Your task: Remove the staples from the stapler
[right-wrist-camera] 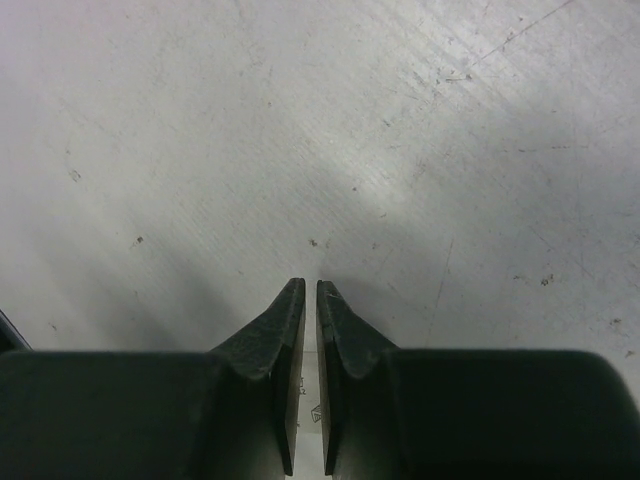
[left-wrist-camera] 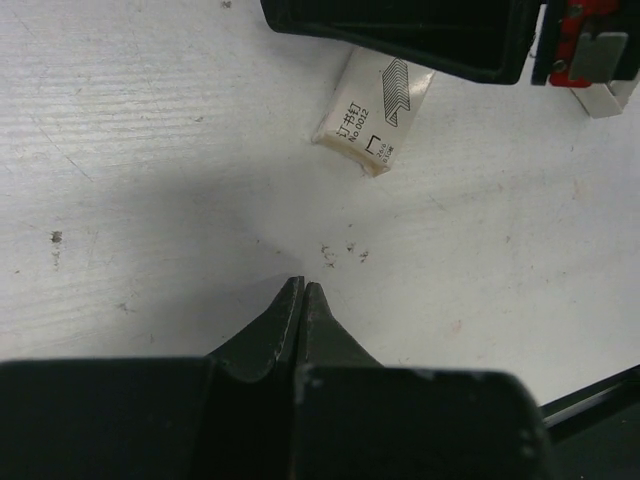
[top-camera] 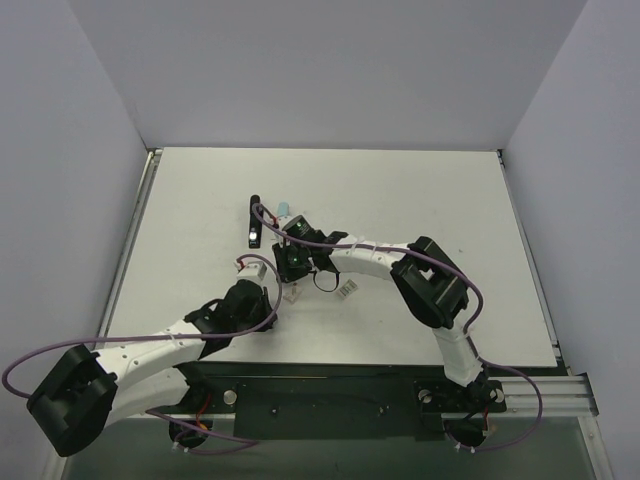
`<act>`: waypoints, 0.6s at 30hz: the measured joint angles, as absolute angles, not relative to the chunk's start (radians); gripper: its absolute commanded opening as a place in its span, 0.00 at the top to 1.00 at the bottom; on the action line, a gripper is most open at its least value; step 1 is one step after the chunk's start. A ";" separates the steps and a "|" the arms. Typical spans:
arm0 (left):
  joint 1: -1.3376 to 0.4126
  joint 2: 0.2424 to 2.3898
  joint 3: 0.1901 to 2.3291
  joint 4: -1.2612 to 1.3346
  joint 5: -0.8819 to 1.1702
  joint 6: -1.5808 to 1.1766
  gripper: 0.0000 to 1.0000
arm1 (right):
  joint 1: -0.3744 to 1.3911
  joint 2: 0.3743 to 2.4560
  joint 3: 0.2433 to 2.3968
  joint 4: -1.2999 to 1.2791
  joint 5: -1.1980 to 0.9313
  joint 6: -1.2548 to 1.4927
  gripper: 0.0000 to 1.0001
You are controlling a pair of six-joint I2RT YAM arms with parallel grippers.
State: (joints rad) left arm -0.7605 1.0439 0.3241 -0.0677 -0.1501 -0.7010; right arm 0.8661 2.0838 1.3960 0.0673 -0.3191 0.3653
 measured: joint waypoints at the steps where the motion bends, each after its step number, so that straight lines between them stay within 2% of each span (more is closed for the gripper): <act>1: -0.760 1.032 0.322 -0.068 -0.151 -0.703 1.00 | 0.866 2.084 1.396 0.064 -0.318 0.363 0.92; 5: -0.760 0.984 0.318 -0.077 -0.154 -0.704 0.95 | 0.867 2.084 1.396 0.049 -0.306 0.350 0.89; 10: -0.760 0.951 0.318 -0.089 -0.157 -0.711 0.79 | 0.873 2.084 1.396 0.031 -0.284 0.332 0.83; 18: -0.760 0.913 0.318 -0.118 -0.158 -0.727 0.74 | 0.886 2.084 1.394 -0.005 -0.250 0.305 0.83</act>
